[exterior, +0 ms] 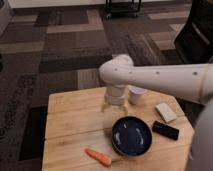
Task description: Place the eraser on the white sponge
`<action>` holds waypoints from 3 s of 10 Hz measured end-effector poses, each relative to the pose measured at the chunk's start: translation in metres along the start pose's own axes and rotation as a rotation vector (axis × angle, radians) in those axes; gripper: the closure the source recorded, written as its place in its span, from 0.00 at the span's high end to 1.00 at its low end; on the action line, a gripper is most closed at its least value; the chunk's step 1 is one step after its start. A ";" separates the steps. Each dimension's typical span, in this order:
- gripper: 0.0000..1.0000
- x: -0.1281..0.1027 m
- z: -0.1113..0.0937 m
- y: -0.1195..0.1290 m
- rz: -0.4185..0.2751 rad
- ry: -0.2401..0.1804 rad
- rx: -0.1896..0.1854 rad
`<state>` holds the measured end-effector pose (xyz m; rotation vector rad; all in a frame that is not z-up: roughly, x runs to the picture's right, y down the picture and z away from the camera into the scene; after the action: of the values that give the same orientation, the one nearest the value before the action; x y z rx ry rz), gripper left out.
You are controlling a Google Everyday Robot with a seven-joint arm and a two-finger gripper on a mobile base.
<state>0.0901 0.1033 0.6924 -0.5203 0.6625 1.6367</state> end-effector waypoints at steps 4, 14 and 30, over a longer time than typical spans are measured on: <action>0.65 0.011 -0.020 -0.100 0.136 -0.016 0.104; 0.65 0.016 0.014 -0.130 -0.170 0.020 -0.015; 0.65 0.044 -0.001 -0.151 -1.059 -0.030 -0.175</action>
<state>0.2321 0.1505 0.6425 -0.7930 0.1371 0.6916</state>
